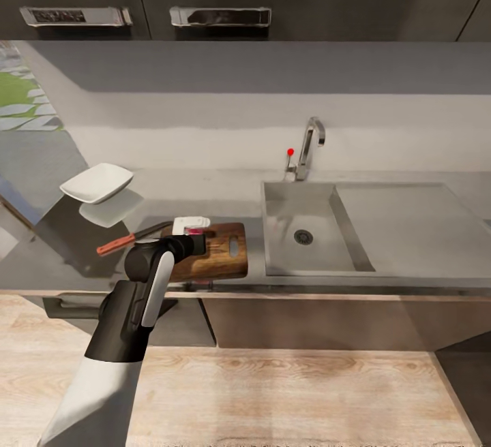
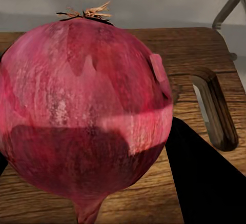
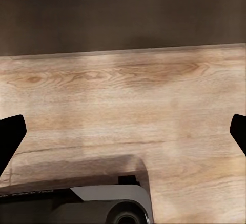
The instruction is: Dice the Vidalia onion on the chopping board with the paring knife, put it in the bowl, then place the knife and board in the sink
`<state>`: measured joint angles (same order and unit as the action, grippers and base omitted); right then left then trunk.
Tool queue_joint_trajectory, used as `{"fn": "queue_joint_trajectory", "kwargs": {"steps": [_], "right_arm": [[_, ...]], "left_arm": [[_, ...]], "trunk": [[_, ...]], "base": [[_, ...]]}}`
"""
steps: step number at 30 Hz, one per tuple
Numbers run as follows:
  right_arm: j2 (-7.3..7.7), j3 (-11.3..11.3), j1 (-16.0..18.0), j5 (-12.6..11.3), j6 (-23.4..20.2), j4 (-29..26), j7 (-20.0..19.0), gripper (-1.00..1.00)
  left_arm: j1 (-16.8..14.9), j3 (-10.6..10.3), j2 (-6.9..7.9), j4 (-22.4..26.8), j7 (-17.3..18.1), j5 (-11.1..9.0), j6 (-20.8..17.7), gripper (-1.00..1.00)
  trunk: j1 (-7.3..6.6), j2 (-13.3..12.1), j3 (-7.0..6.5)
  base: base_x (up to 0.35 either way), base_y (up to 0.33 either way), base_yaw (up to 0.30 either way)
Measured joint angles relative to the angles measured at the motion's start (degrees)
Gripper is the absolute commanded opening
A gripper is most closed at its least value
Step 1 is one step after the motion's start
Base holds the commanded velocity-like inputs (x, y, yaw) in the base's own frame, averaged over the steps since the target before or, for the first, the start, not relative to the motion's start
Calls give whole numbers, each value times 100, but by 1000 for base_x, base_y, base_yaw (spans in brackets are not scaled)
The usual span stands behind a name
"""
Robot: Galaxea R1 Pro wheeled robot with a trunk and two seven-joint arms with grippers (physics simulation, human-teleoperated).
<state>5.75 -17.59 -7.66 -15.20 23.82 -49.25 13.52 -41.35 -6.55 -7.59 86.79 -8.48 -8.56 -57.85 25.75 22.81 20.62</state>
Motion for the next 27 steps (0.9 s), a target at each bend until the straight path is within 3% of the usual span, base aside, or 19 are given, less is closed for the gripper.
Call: {"fn": "queue_joint_trajectory", "kwargs": {"steps": [27], "right_arm": [[1,0,0,0,0,-1,0,100]], "left_arm": [[0,-1,-4,0,0,1,0,-100]], "trunk": [[0,0,249]], "base": [[0,0,0]]}}
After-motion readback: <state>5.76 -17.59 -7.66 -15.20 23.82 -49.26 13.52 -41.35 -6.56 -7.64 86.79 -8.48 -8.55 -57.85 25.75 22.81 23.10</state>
